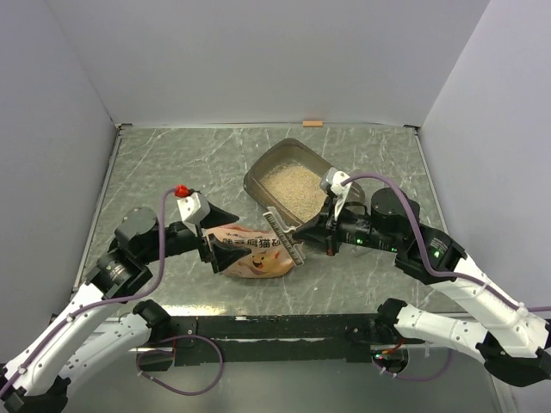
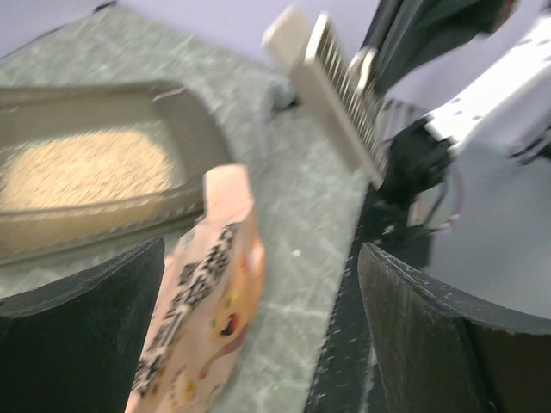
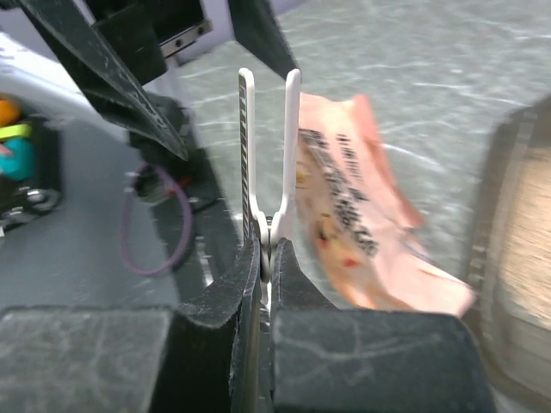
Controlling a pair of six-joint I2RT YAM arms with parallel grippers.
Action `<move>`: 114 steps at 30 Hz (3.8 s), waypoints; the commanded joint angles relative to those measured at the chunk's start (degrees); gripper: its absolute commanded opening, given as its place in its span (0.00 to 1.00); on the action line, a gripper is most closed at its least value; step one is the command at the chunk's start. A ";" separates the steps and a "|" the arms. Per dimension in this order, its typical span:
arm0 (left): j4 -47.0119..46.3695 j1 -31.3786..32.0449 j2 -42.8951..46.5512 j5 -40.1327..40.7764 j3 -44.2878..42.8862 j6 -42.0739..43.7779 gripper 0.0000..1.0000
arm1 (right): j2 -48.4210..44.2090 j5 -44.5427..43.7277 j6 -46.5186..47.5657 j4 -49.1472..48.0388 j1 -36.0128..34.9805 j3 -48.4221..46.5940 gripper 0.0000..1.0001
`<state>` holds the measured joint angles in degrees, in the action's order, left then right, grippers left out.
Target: Fill the litter box with clean litter
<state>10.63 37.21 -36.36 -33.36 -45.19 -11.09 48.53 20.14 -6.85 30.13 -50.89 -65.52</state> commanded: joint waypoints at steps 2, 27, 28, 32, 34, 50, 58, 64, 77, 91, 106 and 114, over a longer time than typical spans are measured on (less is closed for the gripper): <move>3.52 -0.03 -2.83 5.50 0.62 10.38 0.97 | -2.73 -5.38 4.57 2.39 3.52 -1.55 0.00; 5.80 -0.03 -16.46 11.91 2.39 24.19 0.97 | -4.41 5.35 8.87 -2.88 10.90 6.45 0.00; 5.80 -0.03 -16.64 11.75 2.47 24.36 0.97 | -4.93 5.70 8.70 -3.23 10.90 6.80 0.00; 7.12 -0.03 -18.57 12.44 1.95 25.33 0.97 | -5.64 6.31 8.70 -3.85 11.34 8.56 0.00; 7.12 -0.03 -19.54 12.89 1.95 25.42 0.98 | -5.29 6.14 9.05 -3.50 11.34 8.65 0.00; 7.12 -0.03 -20.86 9.99 3.00 23.14 0.01 | 3.58 9.65 18.09 -13.52 12.75 9.71 0.00; 5.36 0.05 -17.70 8.58 4.84 22.26 0.01 | 10.70 17.20 24.77 -18.08 13.45 7.33 0.00; 4.48 0.05 -15.76 9.02 5.55 21.64 0.01 | 12.99 22.39 27.77 -20.99 13.54 6.72 0.00; 4.75 0.05 -16.11 9.98 4.94 21.20 0.04 | 16.24 25.39 29.00 -20.29 13.45 6.80 0.00; 5.36 0.05 -17.25 9.72 4.50 20.94 0.04 | 13.52 24.86 27.86 -20.37 13.45 9.01 0.00; 5.45 0.05 -16.90 10.07 4.41 20.67 0.03 | 15.44 23.90 28.29 -19.07 13.54 10.76 0.00; 5.54 0.05 -16.64 10.34 4.15 20.23 0.05 | 18.17 20.73 34.27 -11.16 13.54 8.93 0.00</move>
<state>18.70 37.32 -54.19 -23.40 -39.00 10.59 65.65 42.54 22.41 14.15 -37.56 -54.68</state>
